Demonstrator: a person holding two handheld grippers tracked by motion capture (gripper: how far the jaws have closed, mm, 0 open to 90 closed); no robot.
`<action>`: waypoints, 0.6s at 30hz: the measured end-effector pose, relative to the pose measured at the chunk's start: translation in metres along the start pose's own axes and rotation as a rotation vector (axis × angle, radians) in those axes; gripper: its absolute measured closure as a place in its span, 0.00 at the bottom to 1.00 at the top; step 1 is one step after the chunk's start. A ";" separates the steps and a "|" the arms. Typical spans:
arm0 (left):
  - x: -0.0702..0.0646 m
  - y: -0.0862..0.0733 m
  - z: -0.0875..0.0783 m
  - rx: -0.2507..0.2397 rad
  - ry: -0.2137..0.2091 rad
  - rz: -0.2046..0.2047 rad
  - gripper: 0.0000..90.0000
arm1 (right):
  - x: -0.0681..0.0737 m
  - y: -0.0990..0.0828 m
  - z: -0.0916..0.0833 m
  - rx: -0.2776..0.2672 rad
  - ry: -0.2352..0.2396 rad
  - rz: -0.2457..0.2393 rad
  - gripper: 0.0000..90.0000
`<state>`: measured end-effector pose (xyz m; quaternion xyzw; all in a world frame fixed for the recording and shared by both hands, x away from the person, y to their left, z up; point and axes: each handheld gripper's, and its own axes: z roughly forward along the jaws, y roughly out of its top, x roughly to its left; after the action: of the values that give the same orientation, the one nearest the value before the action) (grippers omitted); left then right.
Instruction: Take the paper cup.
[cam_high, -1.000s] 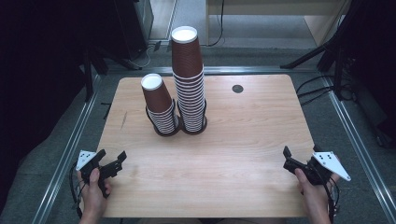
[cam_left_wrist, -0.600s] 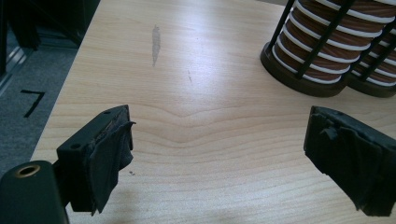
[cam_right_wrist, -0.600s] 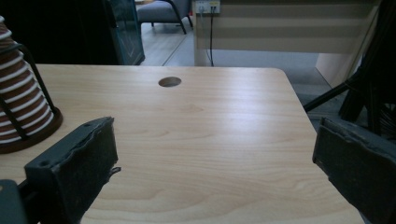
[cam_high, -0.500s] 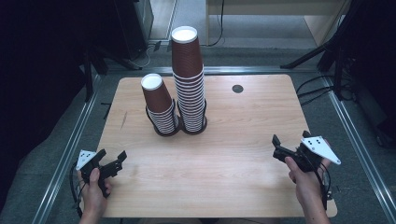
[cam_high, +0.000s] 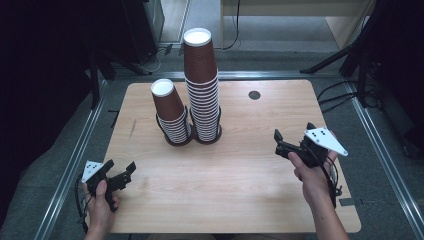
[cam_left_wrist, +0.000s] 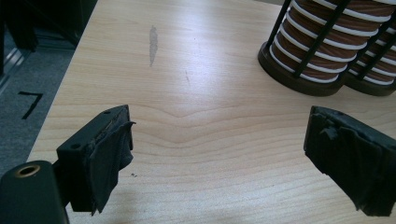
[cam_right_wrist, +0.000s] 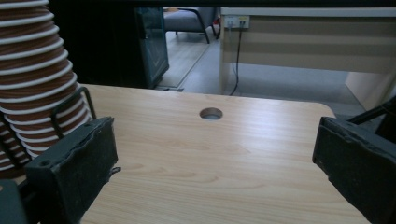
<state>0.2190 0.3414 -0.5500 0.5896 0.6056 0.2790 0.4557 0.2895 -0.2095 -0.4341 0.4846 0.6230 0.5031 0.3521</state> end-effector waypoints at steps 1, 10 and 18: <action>0.000 0.000 0.000 0.000 0.000 0.000 0.09 | 0.003 0.002 0.002 0.002 0.002 -0.001 0.00; -0.001 0.000 0.001 -0.003 -0.002 -0.001 0.09 | 0.032 0.022 0.016 -0.011 0.051 -0.027 0.00; -0.001 0.000 0.001 -0.003 -0.003 -0.002 0.09 | 0.055 0.039 0.028 -0.023 0.086 -0.032 0.00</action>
<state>0.2194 0.3406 -0.5503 0.5886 0.6053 0.2787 0.4578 0.3098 -0.1474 -0.4010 0.4485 0.6394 0.5248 0.3385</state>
